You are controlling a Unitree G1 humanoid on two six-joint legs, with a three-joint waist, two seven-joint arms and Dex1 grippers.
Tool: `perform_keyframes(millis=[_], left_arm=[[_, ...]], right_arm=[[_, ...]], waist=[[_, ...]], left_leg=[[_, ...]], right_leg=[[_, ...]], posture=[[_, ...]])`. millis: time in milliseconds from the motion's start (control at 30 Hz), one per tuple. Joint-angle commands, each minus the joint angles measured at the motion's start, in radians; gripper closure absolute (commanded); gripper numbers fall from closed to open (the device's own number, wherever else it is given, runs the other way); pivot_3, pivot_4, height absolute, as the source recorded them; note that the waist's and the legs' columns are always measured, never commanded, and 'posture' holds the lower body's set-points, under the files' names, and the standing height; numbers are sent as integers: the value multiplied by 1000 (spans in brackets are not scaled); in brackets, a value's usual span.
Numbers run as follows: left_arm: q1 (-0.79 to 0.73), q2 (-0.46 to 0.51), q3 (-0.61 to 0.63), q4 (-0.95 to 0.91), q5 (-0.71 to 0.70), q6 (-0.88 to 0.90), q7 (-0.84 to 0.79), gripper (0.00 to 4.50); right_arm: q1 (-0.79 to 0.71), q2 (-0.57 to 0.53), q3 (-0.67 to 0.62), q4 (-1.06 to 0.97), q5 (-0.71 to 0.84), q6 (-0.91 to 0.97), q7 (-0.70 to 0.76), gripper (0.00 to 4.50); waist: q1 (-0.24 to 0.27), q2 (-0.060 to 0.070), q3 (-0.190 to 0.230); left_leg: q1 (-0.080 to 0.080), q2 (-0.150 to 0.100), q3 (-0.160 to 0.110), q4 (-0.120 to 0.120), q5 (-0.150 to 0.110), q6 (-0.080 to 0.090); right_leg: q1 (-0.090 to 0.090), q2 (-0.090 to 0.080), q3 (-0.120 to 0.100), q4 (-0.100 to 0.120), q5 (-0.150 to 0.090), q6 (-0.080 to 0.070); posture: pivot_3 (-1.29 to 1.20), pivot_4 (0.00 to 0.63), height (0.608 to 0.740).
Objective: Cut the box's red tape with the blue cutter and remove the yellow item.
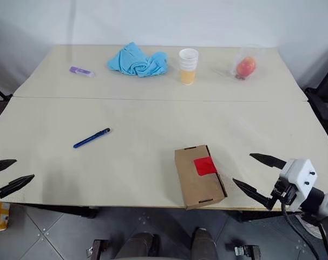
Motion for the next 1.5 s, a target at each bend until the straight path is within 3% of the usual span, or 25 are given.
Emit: perform_keyframes(millis=[33, 100, 167, 200, 300, 500, 633, 733, 933, 1167, 1500], left_arm=[[-18, 6, -2, -6, 11, -27, 2, 58], [-46, -3, -22, -52, -14, 27, 11, 58], [-119, -11, -125, -173, -69, 142, -15, 58], [-144, -13, -158, -212, -85, 175, -26, 0], [-361, -77, -348, -259, -45, 211, -21, 590], [-682, -231, -605, -202, 60, 219, -15, 2432], [-937, -443, -784, -17, 195, 108, 1, 3659], [-1110, -649, -895, 214, 318, 8, 67, 4425], [-1149, -749, -960, 346, 399, -63, 60, 4425], [-1135, -753, -953, 273, 371, 81, -33, 4425], [-1203, -763, -875, 387, 419, 118, 145, 4425]], right_arm=[[6, -12, -46, -24, 13, -6, -2, 0], [12, -37, -53, -16, 1, -10, 25, 0], [40, -89, -82, -29, 62, 71, 73, 0], [53, -106, -91, -38, 89, 106, 85, 390], [140, -157, -73, -89, 84, 148, 160, 1191], [203, -183, -37, -148, 40, 191, 166, 3304], [222, -203, 4, -167, 15, 220, 175, 4500], [223, -194, 37, -190, 40, 253, 170, 4500], [181, -144, 121, -239, 33, 317, 58, 4500], [65, -79, 210, -279, 54, 399, -95, 4500], [-190, -38, 383, -183, -52, 421, -221, 4500]], waist=[[0, 0, 0], [0, 0, 0], [11, 0, 0], [20, 0, 0], [37, 0, 0], [33, -1, 0], [29, -2, 0], [48, -4, 2], [18, -6, 3], [27, -7, 3], [27, -7, 3]], left_leg=[[0, 0, 0, 0, 0, 0], [0, 0, 0, 0, 0, 0], [0, 0, 1, 0, 0, 0], [0, -1, 1, 2, 0, 1], [-1, -1, 0, 3, -1, 2], [0, -5, 5, 4, -1, 2], [-1, -6, 6, 8, -1, 2], [-5, -7, 7, 16, -2, 4], [-5, -7, 9, 17, -6, 8], [-5, -7, 7, 20, -6, 8], [-6, -9, 5, 20, -6, 8]], right_leg=[[0, 0, 0, 0, 0, 0], [0, 0, 0, 0, 0, 0], [0, 0, 0, 0, 0, 0], [1, -1, 0, 0, 0, 0], [2, -1, 0, 0, 0, 0], [0, 1, 0, 3, 1, 1], [0, 1, 0, 3, 1, 2], [2, 2, -2, 2, 2, 4], [-1, 1, 0, 0, 4, 7], [-1, 0, 0, 1, 4, 8], [-1, 0, 0, 1, 4, 8]], posture=[[0, 150, 740], [0, 150, 740], [0, 150, 740], [0, 150, 740], [0, 150, 740], [0, 150, 740], [0, 150, 740], [0, 150, 740], [0, 150, 740], [0, 150, 740], [0, 150, 740]])
